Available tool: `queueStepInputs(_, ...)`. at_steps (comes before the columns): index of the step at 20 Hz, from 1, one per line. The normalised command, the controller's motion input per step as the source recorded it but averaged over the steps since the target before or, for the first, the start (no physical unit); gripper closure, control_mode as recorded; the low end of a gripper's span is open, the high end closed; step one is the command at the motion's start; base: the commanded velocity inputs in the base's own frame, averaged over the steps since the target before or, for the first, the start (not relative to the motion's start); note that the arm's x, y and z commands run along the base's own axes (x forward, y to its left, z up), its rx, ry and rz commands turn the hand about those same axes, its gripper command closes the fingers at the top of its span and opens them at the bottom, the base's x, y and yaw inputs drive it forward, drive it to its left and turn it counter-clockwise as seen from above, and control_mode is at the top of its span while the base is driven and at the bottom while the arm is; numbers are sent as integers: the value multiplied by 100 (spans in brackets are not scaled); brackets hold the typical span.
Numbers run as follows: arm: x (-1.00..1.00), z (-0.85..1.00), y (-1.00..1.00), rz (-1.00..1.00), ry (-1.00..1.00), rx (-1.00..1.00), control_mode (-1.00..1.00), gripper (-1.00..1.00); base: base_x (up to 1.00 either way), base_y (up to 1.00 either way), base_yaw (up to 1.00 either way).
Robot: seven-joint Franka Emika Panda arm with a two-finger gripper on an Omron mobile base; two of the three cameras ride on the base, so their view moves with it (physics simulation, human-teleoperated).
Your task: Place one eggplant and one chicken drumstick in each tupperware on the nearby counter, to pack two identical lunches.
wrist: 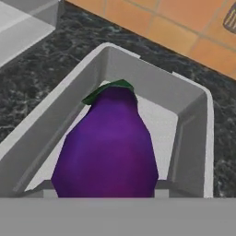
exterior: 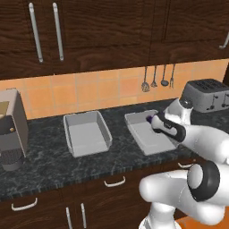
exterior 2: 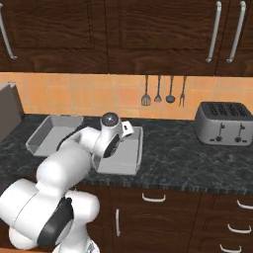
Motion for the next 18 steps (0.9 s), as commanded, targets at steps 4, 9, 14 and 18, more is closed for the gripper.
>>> queueStepInputs(4, 87, -47, 17, 4, 15, 0, -100, 100, 0, 0, 0)
queueStepInputs(9, 59, -34, 2, 3, -1, 0, -100, 100, 0, 0, 0)
queueStepInputs(14, 53, -53, 2, 3, 0, 0, -100, 100, 0, 0, 0)
queueStepInputs(18, 30, -44, 5, 1, 0, 0, -100, 100, 0, 0, 0)
